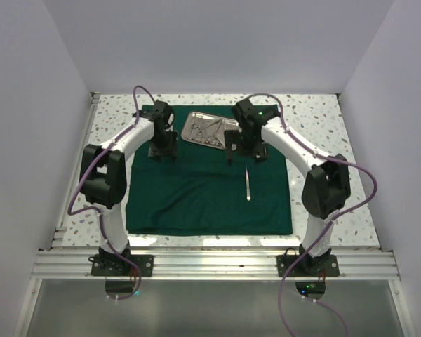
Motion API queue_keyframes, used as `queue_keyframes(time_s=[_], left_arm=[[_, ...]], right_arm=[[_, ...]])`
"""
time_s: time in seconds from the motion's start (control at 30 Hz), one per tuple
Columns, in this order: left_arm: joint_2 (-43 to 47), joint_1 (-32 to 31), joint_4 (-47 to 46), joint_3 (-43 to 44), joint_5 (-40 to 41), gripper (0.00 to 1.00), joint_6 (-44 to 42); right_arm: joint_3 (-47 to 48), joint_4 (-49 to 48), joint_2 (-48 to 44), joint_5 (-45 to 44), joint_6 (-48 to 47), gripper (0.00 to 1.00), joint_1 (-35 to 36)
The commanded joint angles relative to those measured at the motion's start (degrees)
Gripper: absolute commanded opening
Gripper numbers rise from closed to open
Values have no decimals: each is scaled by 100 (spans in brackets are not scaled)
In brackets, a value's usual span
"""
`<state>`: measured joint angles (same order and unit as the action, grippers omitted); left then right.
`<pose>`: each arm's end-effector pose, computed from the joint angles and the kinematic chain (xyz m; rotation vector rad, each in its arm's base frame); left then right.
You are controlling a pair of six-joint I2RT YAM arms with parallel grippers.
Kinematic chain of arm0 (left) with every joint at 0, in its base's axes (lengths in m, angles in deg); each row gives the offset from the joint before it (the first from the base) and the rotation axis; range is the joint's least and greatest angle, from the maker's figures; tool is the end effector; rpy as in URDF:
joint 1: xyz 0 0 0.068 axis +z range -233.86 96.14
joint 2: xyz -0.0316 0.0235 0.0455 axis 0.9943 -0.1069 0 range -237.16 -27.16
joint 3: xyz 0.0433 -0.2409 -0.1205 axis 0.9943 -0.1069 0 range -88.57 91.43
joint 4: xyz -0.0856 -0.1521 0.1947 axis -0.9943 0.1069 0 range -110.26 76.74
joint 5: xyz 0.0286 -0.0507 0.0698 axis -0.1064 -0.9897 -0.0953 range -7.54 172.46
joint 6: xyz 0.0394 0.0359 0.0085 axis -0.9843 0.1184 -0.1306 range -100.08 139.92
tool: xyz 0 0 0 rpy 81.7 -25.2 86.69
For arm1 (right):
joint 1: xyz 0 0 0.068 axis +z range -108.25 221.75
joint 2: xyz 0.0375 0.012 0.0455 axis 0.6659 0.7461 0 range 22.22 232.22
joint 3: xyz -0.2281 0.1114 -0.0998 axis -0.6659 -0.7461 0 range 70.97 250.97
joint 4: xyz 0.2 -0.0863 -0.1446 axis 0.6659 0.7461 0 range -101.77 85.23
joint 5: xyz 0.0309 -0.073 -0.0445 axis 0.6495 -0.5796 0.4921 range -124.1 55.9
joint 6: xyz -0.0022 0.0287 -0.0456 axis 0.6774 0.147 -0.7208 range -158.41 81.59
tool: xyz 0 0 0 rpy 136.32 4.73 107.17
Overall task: Open and lay out the surgical kit
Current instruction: Place the medical item in the surgical kit, then pick up the medical item from the container.
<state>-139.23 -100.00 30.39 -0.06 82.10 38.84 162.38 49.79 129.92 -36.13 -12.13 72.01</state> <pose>0.3818 -0.1106 0.2097 -0.0687 2.8770 -0.1288 0.3248 0.1881 0.2467 -0.0965 2.9347 0.1024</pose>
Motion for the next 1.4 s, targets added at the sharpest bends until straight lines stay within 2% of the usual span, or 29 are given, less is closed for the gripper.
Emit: queue_keyframes(time_s=[0.0, 0.17, 0.3, 0.37, 0.6, 0.8, 0.83, 1.03, 1.37], left_arm=[[247, 23, -161, 254, -78, 59, 51], [265, 23, -100, 290, -78, 59, 16], [405, 23, -47, 202, -52, 59, -2], [501, 23, -38, 149, -43, 59, 7], [651, 23, -108, -123, 18, 59, 16], [573, 32, -152, -106, 10, 58, 24], [564, 32, -135, -97, 18, 58, 24], [484, 32, -108, -62, 18, 58, -20], [388, 50, -64, -1, 18, 57, -64]], right_arm=[[1322, 235, 222, -324, -106, 98, -3], [2993, 128, 1646, -448, -290, 96, -20], [4923, 469, 3008, -440, -361, 93, -64], [5324, 541, 3546, -448, -378, 91, -64], [5044, 198, 3740, -536, -264, 84, -99], [5009, 199, 3855, -466, -290, 72, -99], [5009, 198, 3872, -457, -282, 67, -108], [5017, 93, 4048, -405, -212, 62, -126], [4983, 84, 4312, -308, -132, 34, -249]])
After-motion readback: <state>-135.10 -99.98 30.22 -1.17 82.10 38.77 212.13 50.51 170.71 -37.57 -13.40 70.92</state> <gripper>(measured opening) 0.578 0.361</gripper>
